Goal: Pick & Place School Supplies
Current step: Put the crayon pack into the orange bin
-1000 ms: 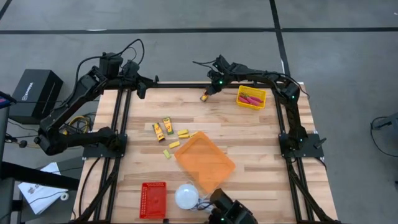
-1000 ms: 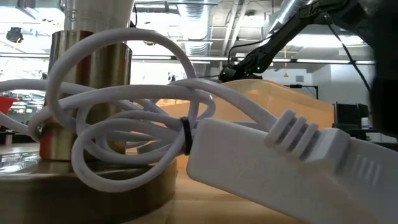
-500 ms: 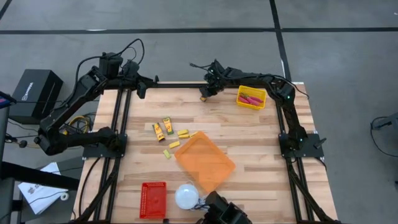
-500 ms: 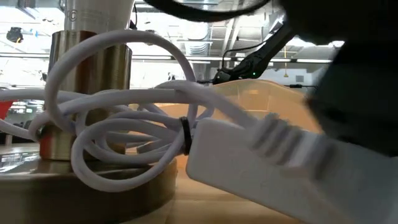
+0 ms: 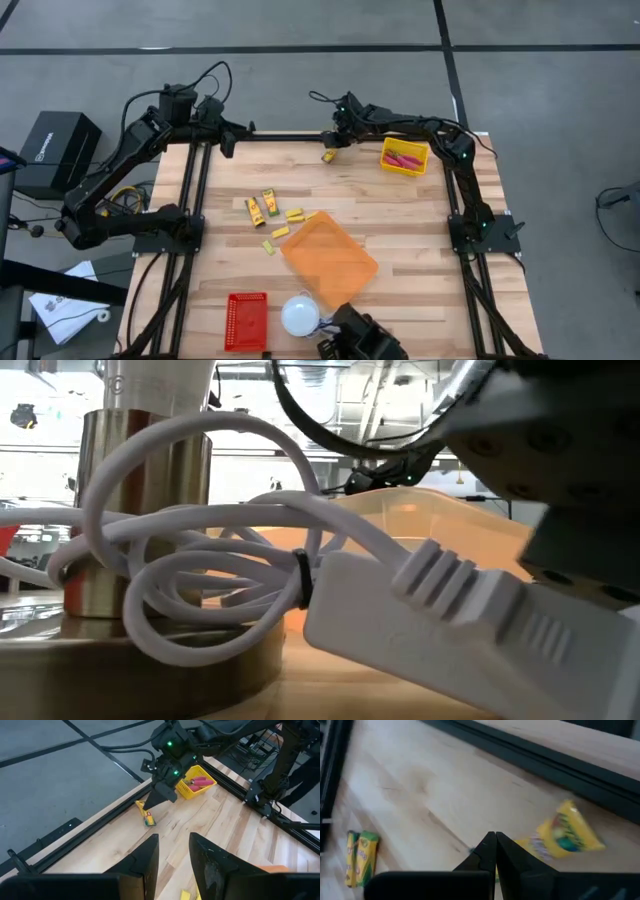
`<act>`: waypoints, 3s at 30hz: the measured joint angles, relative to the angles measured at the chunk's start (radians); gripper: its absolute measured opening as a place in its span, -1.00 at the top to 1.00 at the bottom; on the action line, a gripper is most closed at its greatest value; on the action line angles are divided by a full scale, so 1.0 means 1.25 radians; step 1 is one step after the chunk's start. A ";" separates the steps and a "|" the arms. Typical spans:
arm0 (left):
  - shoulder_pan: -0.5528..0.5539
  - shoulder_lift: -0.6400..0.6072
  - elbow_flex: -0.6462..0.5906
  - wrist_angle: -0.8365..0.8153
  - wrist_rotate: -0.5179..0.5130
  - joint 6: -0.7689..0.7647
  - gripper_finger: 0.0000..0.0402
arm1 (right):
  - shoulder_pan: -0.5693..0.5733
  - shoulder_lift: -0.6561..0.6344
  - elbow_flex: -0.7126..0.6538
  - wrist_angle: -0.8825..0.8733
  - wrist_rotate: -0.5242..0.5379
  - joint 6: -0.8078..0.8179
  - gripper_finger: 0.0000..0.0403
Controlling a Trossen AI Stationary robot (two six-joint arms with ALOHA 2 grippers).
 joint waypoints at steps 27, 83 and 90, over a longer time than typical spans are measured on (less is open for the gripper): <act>-0.068 0.000 0.000 0.004 0.065 -0.018 0.49 | 0.140 -0.133 -0.018 -0.444 -0.001 -0.171 1.00; -0.203 0.862 0.208 0.359 0.016 -0.118 -0.04 | 0.089 -0.616 -0.019 0.075 -0.070 0.039 0.10; -0.203 0.901 0.214 0.335 -0.002 -0.097 -0.02 | 0.088 -0.616 -0.019 0.075 -0.085 0.023 0.08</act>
